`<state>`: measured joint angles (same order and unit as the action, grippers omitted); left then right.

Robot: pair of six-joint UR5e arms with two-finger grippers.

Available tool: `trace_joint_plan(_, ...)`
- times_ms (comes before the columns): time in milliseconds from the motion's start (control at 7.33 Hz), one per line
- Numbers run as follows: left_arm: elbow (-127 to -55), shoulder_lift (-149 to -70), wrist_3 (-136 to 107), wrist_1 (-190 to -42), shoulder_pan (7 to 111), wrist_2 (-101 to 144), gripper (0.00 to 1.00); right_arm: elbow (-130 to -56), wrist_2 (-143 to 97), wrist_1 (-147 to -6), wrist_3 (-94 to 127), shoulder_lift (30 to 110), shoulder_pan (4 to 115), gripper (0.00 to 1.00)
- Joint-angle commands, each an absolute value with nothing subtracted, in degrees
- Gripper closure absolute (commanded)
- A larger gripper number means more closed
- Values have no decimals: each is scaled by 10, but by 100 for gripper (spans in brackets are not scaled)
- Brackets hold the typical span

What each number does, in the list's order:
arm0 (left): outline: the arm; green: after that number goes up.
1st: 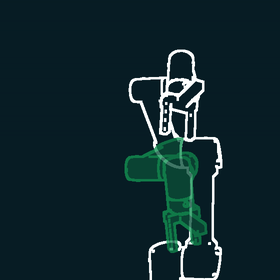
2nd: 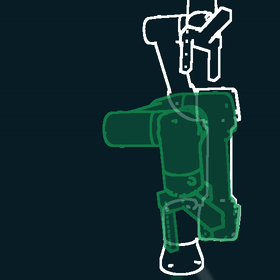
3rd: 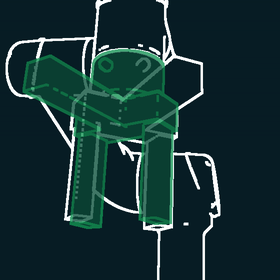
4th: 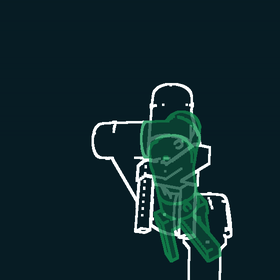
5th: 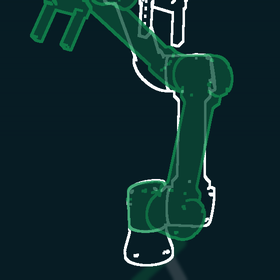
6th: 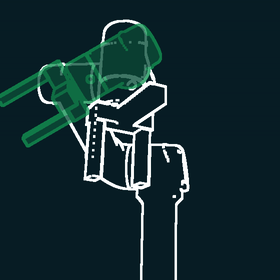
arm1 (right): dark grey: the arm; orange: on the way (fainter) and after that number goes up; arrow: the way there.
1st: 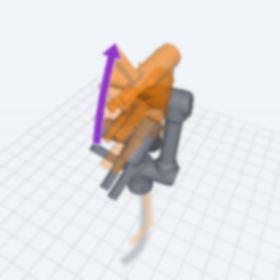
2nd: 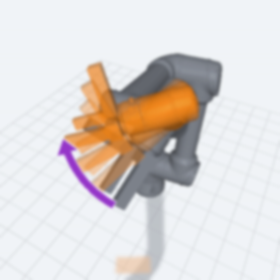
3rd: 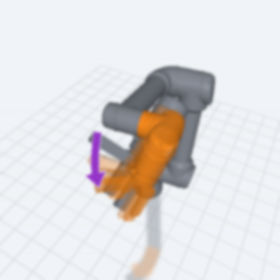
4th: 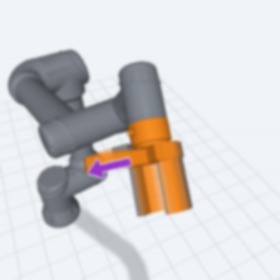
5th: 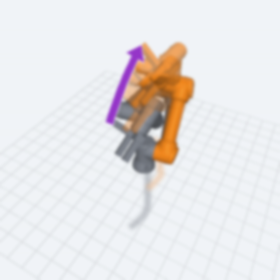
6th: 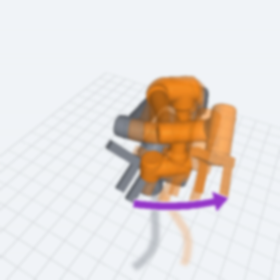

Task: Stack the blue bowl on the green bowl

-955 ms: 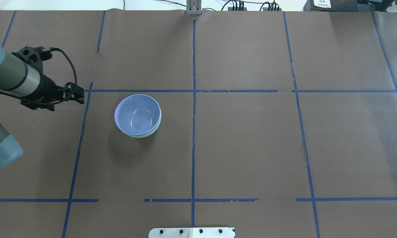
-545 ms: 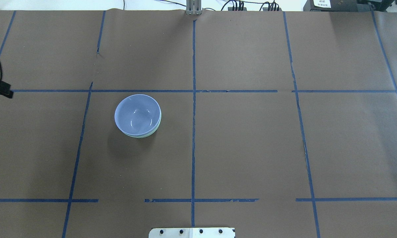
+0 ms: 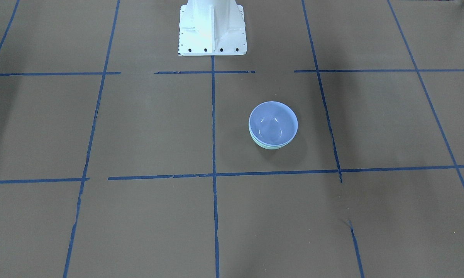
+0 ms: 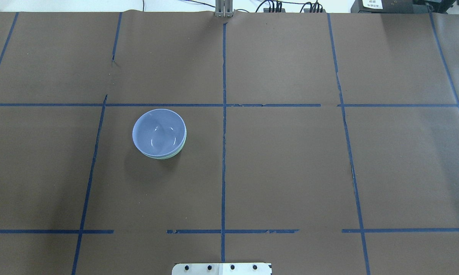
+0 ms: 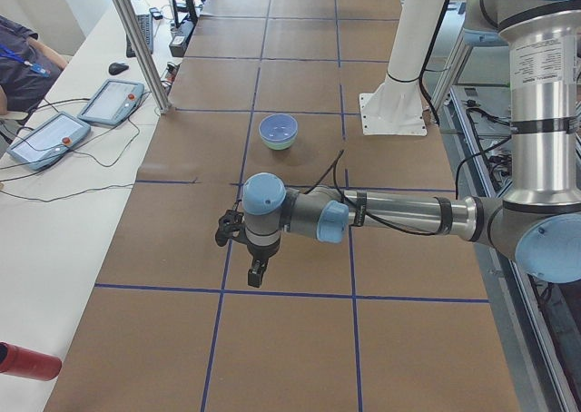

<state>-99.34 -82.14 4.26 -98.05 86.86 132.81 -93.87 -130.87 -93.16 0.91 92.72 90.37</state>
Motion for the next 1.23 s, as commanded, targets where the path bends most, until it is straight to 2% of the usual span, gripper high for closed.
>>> trace_joint_plan(0, -984, -820, 70, -966, 883, 1334, 0, -939, -1309, -932, 10, 927, 904, 0)
trace_joint_plan(1091, -964, -817, 69, -975, 891, 1329, 0, -939, -1309, -932, 10, 927, 904, 0)
